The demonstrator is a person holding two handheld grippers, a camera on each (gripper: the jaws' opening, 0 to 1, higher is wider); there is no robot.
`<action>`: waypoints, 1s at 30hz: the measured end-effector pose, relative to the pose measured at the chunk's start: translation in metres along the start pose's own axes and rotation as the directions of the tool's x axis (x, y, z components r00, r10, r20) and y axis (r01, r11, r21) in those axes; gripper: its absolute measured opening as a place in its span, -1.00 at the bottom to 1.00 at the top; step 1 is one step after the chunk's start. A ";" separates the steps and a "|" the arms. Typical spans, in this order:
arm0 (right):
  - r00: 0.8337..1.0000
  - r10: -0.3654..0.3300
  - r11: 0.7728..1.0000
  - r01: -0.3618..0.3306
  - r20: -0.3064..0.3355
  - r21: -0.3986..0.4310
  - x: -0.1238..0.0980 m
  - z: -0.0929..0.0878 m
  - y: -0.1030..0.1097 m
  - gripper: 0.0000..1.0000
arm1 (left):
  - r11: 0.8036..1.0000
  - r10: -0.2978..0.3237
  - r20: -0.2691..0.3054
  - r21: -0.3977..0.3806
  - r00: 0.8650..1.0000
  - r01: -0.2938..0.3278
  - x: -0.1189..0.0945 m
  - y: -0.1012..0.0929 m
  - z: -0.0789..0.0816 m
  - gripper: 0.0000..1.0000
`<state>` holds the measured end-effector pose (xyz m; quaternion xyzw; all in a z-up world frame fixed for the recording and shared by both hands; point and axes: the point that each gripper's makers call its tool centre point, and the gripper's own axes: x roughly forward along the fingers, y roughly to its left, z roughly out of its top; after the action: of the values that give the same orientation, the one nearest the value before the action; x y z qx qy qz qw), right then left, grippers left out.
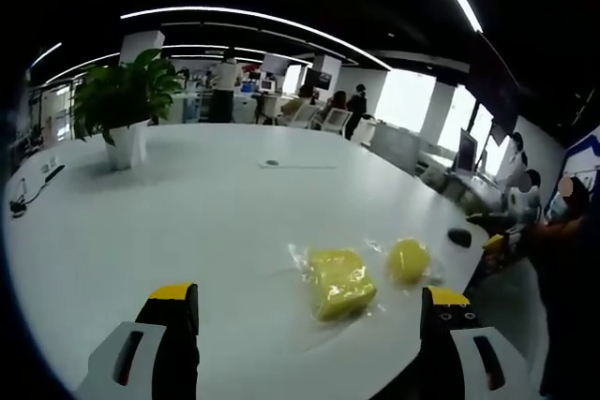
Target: Compare the silicone blocks by pressing each to a similar depth, holding the contact briefly, and releasing to observe deformation and rebound differences across the visible hardness samples.
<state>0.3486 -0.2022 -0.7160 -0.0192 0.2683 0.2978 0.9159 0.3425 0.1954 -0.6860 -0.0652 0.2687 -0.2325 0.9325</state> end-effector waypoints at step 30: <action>1.000 0.016 1.000 -0.016 0.006 -0.019 0.012 0.009 0.010 0.93 | 0.989 0.000 -0.049 -0.148 0.999 -0.007 0.031 0.018 0.004 1.00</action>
<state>0.3555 -0.1856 -0.7129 -0.0249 0.2626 0.3077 0.9142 0.3750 0.1972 -0.7017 -0.1279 0.3079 -0.2120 0.9187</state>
